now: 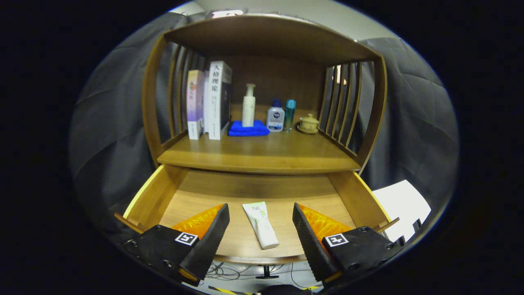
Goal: Pull open the drawer, take out the items inside it, and place them on the countertop above the cabinet.
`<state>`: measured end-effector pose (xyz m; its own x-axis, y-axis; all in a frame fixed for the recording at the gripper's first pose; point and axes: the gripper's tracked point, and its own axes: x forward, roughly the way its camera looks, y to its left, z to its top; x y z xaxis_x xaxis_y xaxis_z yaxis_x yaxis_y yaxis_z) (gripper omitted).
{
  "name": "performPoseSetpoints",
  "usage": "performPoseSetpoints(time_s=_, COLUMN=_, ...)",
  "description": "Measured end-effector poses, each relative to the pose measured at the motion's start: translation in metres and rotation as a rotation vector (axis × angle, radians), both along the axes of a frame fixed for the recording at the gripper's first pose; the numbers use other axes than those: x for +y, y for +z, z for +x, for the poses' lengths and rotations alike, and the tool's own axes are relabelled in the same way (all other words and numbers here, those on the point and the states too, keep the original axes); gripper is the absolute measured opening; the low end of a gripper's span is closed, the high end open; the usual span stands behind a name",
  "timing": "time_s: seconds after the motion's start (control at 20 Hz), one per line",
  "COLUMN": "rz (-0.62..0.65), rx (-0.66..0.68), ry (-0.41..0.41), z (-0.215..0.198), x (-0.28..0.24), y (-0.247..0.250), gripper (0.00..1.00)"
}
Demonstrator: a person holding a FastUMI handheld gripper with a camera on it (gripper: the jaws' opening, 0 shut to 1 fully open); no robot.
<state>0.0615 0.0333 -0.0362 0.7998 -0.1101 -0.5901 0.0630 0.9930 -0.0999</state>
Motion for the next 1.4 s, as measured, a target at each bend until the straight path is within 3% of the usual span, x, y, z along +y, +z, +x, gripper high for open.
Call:
performPoseSetpoints(time_s=0.3, rz=0.083, rx=0.173, ry=-0.056, z=0.048, x=0.005, y=-0.022, gripper=0.97)
performPoseSetpoints(time_s=0.65, rz=0.074, rx=0.438, ry=-0.183, z=0.053, x=-0.026, y=-0.067, gripper=0.95)
performPoseSetpoints(time_s=1.15, rz=0.115, rx=0.620, ry=-0.152, z=0.034, x=-0.014, y=-0.114, gripper=0.94)
performPoseSetpoints(time_s=1.4, rz=0.157, rx=0.695, ry=-0.181, z=0.018, x=-0.016, y=-0.135, gripper=0.86)
